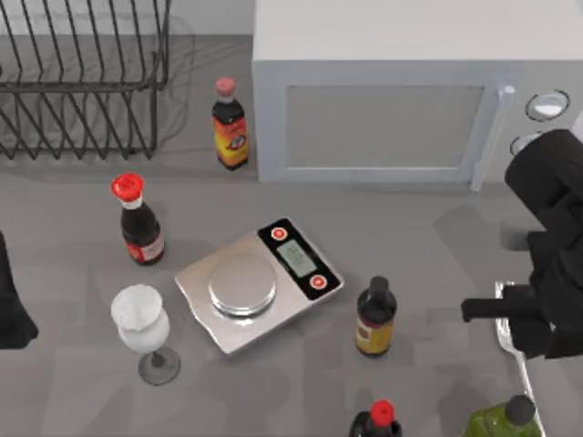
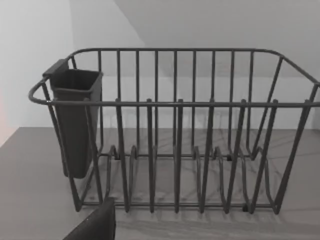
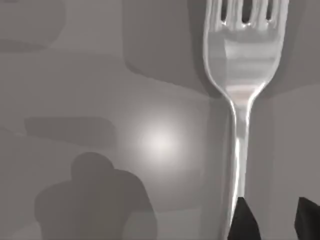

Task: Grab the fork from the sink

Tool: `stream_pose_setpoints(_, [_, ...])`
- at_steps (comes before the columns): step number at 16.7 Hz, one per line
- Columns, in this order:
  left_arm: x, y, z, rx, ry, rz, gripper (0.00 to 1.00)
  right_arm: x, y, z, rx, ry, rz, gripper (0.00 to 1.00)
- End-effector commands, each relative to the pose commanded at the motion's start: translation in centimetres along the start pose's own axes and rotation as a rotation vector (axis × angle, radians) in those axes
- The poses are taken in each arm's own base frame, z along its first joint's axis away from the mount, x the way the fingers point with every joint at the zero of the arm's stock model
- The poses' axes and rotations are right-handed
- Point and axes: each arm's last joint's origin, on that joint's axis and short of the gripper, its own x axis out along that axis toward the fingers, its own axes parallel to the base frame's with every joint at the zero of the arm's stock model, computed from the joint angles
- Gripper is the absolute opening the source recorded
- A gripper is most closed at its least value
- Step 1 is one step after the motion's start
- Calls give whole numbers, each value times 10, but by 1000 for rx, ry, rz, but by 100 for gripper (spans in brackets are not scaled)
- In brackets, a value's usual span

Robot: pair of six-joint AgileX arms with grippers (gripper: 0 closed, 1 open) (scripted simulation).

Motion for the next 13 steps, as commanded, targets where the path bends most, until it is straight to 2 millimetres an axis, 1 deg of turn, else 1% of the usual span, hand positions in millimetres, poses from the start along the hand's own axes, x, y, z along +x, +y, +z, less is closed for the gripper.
stream_pose_setpoints(7, [0,0,0,0,0,0,100,0,0,0,0,0,0,98])
stream_pose_setpoints(8, [0,0,0,0,0,0,100,0,0,0,0,0,0,100])
stream_pose_setpoints(13, [0,0,0,0,0,0,100,0,0,0,0,0,0,100])
